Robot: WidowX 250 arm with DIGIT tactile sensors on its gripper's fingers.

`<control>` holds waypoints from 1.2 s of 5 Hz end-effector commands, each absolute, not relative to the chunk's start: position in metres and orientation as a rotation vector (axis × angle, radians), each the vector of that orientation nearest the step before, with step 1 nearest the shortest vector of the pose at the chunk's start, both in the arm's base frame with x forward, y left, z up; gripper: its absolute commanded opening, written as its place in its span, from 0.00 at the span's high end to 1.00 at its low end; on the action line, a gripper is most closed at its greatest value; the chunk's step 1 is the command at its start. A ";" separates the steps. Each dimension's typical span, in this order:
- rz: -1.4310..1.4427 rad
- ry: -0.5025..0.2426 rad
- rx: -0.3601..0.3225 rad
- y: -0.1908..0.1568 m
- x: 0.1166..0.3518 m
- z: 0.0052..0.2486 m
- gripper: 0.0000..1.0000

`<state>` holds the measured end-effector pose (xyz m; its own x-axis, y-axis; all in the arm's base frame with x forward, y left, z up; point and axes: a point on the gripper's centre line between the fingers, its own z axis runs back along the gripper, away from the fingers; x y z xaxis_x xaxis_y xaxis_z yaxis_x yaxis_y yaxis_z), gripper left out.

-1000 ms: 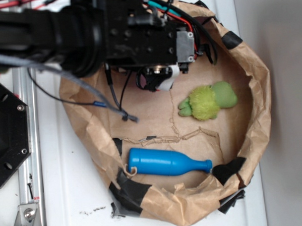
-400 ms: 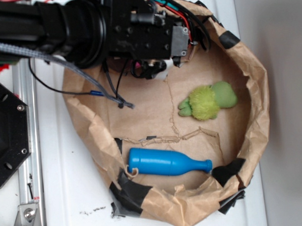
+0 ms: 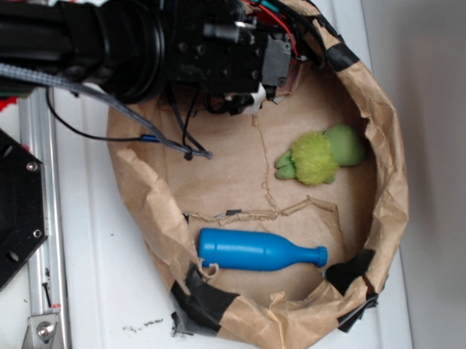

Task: Grab the red paper.

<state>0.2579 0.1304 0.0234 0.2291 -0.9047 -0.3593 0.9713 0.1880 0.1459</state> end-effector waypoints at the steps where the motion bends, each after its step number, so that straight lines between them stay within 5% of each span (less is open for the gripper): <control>1: -1.202 0.162 0.350 0.098 0.263 0.067 1.00; 2: -1.219 0.023 0.378 0.050 0.283 0.108 1.00; 3: -1.087 -0.151 0.191 0.020 0.291 0.152 1.00; 4: -0.938 -0.247 0.074 -0.004 0.288 0.179 1.00; 5: -0.729 -0.395 0.062 -0.005 0.278 0.182 1.00; 6: -0.583 -0.468 0.081 -0.005 0.274 0.186 1.00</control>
